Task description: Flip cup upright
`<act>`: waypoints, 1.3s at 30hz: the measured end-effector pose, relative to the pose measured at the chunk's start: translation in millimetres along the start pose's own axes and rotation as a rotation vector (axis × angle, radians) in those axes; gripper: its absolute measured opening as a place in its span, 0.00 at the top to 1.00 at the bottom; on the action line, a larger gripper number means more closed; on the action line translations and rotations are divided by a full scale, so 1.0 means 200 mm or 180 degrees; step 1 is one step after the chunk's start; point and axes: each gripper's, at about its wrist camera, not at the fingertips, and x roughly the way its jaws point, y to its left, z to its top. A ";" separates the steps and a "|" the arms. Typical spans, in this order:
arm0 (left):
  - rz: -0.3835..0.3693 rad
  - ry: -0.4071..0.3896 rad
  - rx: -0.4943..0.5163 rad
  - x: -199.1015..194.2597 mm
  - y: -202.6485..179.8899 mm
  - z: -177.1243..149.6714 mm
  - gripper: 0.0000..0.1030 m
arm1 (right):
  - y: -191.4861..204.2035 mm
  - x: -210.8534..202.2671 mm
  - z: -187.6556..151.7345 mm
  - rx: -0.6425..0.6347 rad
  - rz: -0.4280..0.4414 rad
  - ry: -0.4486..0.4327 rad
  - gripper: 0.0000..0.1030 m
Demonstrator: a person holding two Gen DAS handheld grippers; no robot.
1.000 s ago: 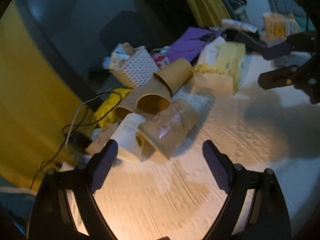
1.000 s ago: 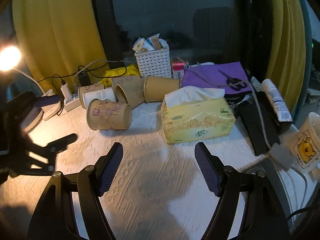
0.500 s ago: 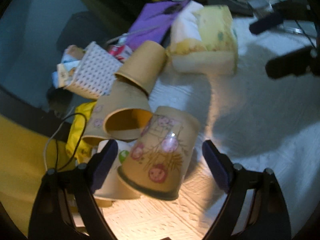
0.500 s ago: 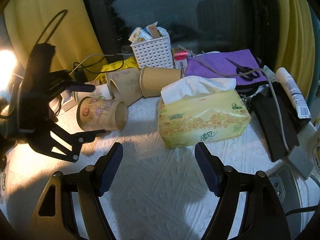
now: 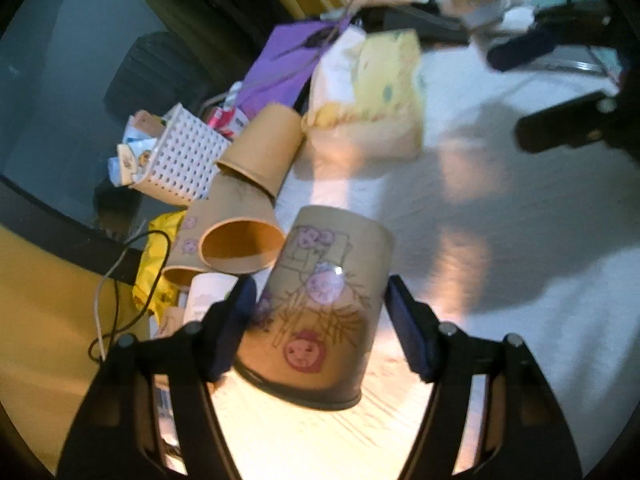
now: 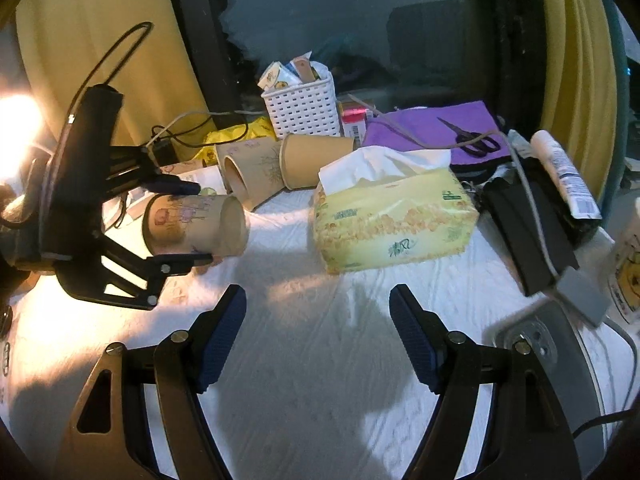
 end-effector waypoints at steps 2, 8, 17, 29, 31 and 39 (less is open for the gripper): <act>-0.0086 -0.0092 -0.0044 -0.11 -0.04 -0.01 0.35 | 0.01 -0.05 -0.02 0.0005 -0.0027 -0.0025 0.24; -0.0266 -0.0289 0.0021 -0.41 -0.27 -0.11 0.34 | 0.06 -0.14 -0.10 0.0000 -0.0060 -0.0023 0.24; -0.0498 -0.0270 -0.0034 -0.55 -0.51 -0.26 0.34 | 0.22 -0.15 -0.29 -0.0077 -0.0025 0.0196 0.24; -0.0970 -0.0024 -0.0063 -0.46 -0.62 -0.30 0.33 | 0.29 -0.11 -0.43 -0.0119 0.0007 0.0457 0.24; -0.0991 -0.0037 -0.0081 -0.46 -0.62 -0.30 0.33 | 0.30 -0.10 -0.44 -0.0149 0.0020 0.0497 0.24; -0.1039 -0.0009 -0.0210 -0.49 -0.62 -0.36 0.17 | 0.36 -0.11 -0.45 -0.0297 0.0026 0.0492 0.24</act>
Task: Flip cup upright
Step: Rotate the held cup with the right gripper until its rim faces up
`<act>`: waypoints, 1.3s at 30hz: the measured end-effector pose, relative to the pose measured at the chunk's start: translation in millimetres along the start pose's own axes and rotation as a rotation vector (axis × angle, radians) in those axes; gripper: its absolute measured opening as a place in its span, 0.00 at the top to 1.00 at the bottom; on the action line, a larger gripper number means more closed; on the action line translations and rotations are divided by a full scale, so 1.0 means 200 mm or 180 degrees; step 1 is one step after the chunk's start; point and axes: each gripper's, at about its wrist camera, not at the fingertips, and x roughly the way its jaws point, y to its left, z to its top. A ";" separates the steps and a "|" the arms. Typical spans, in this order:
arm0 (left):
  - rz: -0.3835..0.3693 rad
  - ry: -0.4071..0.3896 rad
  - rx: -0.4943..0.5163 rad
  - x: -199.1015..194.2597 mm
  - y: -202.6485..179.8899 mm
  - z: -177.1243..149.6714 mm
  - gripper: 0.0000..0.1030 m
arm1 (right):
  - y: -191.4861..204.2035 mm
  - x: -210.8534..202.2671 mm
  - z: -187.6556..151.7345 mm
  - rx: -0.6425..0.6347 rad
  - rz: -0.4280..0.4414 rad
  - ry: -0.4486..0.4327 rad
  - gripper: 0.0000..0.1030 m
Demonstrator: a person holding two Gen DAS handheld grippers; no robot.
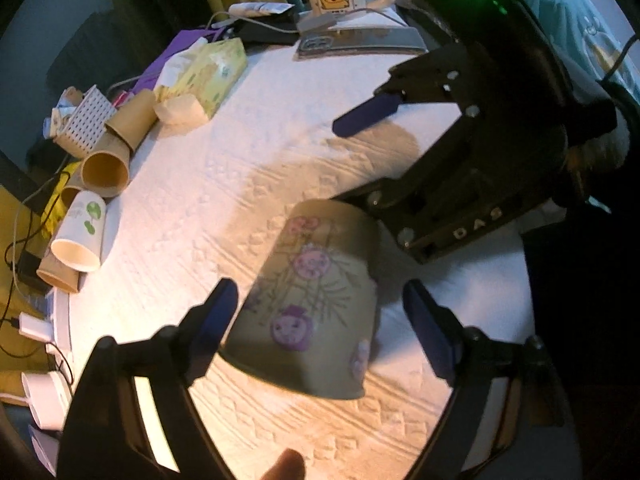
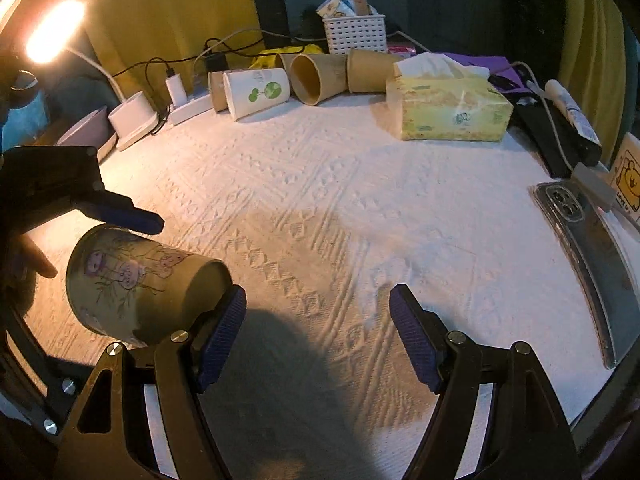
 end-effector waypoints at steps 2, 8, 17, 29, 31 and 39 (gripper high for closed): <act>0.0028 -0.0010 -0.0034 -0.02 -0.01 -0.02 0.17 | 0.02 -0.01 0.00 -0.0061 0.0009 0.0004 0.24; 0.0311 -0.0149 -0.0381 -0.20 0.01 -0.11 0.16 | 0.06 -0.07 0.00 -0.0177 0.0011 0.0033 0.24; 0.0585 -0.0516 -0.1646 -0.46 0.09 -0.41 0.16 | 0.09 -0.26 0.05 -0.0662 0.0011 -0.0044 0.24; 0.0607 -0.1403 -0.3140 -0.58 0.16 -0.81 0.16 | 0.49 -0.20 0.10 -0.2017 0.0381 0.0134 0.24; 0.0578 -0.1439 -0.3222 -0.56 0.17 -0.84 0.16 | 0.54 -0.16 0.10 -0.2218 0.0356 0.0179 0.24; 0.0415 -0.1611 -0.3436 -0.51 0.21 -0.93 0.16 | 0.63 -0.01 0.16 -0.2618 0.0219 0.0456 0.24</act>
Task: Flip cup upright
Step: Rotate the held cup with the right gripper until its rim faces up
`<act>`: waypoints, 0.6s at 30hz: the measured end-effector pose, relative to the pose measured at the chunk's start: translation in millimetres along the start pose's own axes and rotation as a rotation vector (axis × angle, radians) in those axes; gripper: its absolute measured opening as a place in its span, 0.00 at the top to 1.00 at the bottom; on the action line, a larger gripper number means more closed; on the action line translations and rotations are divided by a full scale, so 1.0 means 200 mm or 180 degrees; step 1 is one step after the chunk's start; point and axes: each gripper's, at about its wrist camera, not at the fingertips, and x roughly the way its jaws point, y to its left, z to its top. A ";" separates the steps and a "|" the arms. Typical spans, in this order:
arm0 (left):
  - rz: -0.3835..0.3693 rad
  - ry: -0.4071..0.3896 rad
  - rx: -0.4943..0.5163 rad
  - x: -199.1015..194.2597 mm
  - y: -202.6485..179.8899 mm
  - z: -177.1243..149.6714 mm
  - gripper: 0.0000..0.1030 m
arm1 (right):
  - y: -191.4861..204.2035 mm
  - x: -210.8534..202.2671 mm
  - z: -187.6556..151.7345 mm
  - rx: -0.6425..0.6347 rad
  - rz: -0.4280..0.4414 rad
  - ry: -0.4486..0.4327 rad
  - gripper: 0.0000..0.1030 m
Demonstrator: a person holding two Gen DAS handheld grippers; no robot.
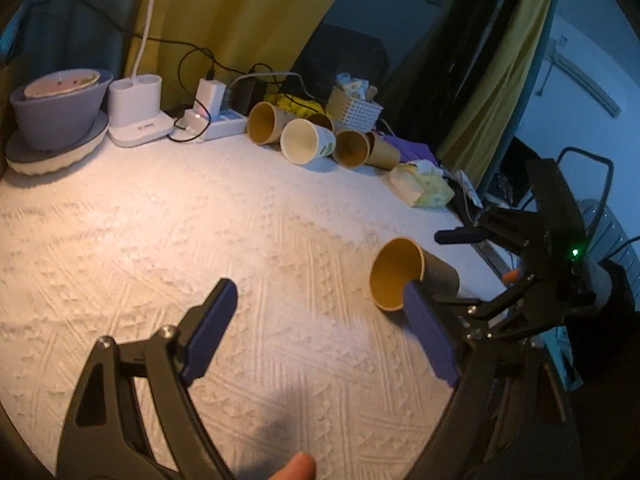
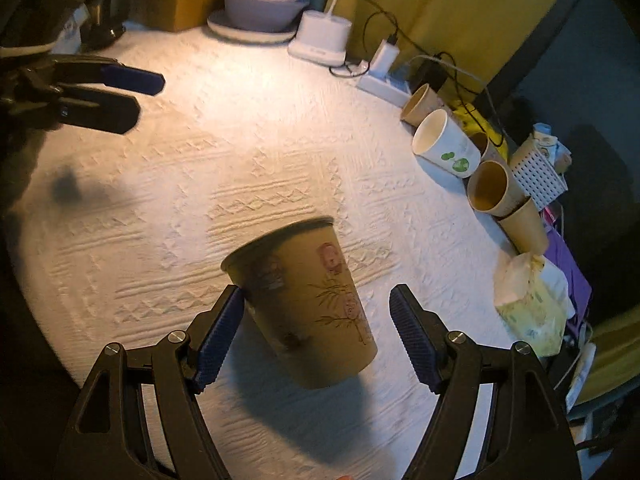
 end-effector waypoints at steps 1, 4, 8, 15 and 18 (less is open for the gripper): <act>-0.0004 -0.0002 -0.0029 0.01 0.02 0.00 0.16 | 0.00 0.01 0.01 -0.0014 0.0005 0.0027 0.24; -0.0012 0.0000 -0.0123 0.03 0.07 0.00 0.16 | 0.00 0.04 0.03 -0.0085 0.0025 0.0125 0.24; -0.0022 -0.0004 -0.0195 0.04 0.10 0.00 0.16 | 0.01 0.07 0.07 -0.0191 0.0051 0.0223 0.24; -0.0056 -0.0012 -0.0204 0.03 0.11 -0.01 0.16 | -0.02 0.16 0.10 -0.0075 0.0261 0.0492 0.25; -0.0040 -0.0016 -0.0195 0.03 0.11 -0.01 0.16 | -0.05 0.16 0.12 0.0014 0.0361 0.0507 0.35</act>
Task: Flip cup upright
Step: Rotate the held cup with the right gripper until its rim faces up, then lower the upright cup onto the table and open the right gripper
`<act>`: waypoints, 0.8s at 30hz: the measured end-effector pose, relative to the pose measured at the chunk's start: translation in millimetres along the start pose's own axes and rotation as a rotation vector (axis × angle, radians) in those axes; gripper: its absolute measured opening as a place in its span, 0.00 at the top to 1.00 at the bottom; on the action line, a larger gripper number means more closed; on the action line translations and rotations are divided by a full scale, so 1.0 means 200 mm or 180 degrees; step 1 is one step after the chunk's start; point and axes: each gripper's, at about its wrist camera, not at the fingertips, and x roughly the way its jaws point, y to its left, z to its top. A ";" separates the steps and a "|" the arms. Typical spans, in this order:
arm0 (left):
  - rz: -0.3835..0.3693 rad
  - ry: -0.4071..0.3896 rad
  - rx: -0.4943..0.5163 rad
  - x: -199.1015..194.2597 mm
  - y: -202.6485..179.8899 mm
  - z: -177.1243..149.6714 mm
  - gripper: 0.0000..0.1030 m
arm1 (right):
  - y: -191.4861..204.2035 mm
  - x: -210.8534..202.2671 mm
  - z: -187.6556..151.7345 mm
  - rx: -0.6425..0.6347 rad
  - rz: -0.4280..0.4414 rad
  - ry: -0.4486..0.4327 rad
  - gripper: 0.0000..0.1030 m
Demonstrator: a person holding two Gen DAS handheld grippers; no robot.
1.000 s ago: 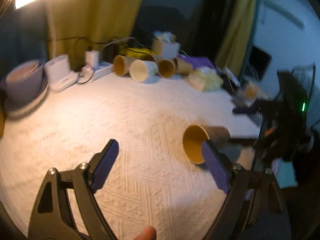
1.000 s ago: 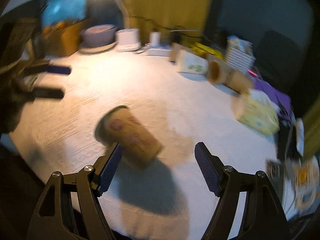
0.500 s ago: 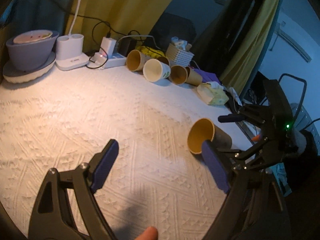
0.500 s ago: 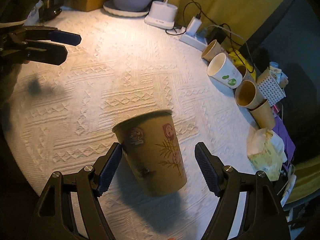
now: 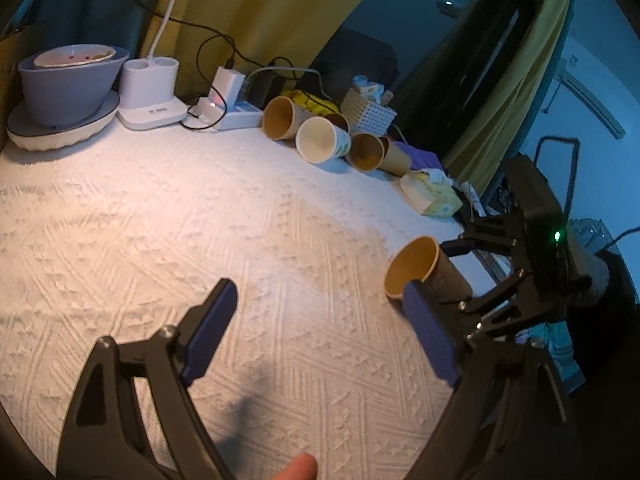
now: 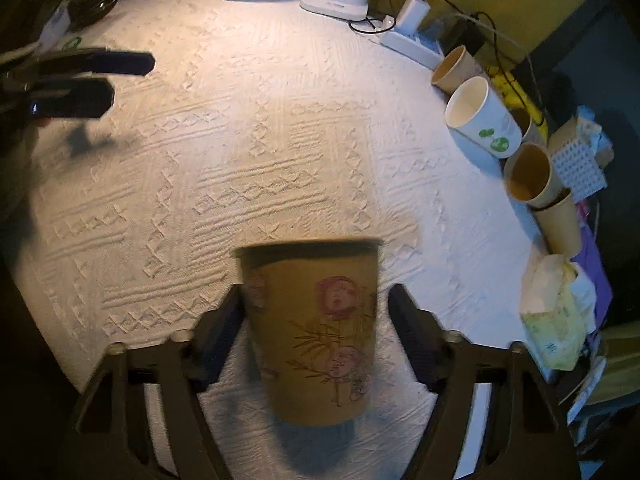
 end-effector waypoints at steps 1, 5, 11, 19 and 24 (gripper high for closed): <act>0.0002 -0.0001 0.0000 0.00 0.00 0.00 0.16 | -0.01 -0.01 0.00 0.0018 0.0016 -0.0023 0.35; 0.0044 -0.0022 -0.0008 -0.01 0.00 0.00 0.16 | -0.05 -0.04 0.03 0.0134 0.0054 -0.0137 0.36; 0.0207 -0.0061 -0.0099 -0.03 0.02 0.01 0.16 | -0.18 -0.07 0.09 0.0613 0.0174 -0.0503 0.36; 0.0502 -0.0025 -0.0178 -0.02 0.03 0.00 0.16 | -0.34 -0.02 0.17 0.1282 0.0314 -0.1144 0.36; 0.0507 0.0031 -0.0164 0.02 0.01 -0.01 0.16 | -0.35 0.01 0.13 0.1443 0.0310 -0.1345 0.36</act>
